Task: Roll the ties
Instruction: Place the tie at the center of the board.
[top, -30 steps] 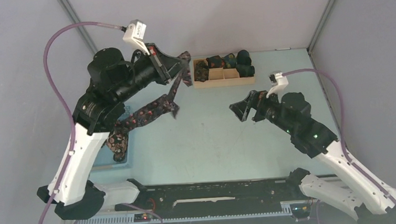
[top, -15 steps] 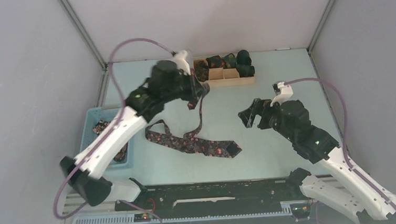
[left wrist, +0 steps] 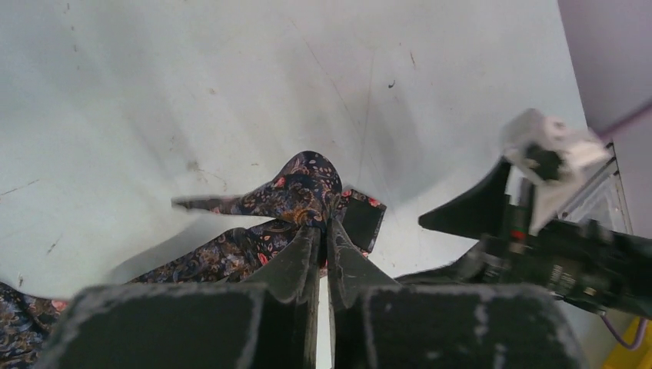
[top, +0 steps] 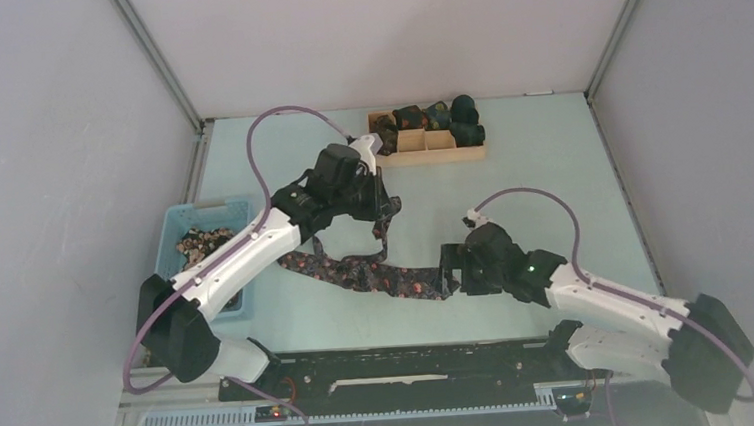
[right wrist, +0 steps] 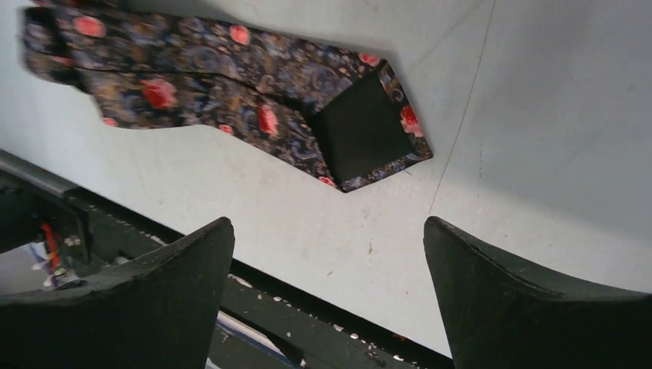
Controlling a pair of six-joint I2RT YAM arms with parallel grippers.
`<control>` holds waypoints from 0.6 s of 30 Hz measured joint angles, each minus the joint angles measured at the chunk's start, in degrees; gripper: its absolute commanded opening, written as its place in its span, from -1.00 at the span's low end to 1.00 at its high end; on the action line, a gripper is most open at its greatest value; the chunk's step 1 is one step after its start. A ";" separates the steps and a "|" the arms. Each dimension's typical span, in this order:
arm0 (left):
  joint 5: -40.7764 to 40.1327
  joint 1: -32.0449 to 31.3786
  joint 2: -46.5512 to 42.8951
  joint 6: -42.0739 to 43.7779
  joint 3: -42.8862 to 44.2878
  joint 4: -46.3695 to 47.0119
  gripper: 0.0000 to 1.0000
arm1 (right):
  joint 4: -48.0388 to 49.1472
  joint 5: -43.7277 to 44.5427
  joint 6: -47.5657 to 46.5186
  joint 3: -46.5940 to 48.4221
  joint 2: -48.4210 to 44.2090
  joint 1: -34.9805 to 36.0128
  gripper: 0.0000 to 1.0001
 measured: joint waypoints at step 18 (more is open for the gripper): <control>1.25 0.00 -10.51 0.07 -12.57 7.32 -0.81 | -7.63 13.22 4.81 15.32 31.89 8.81 0.61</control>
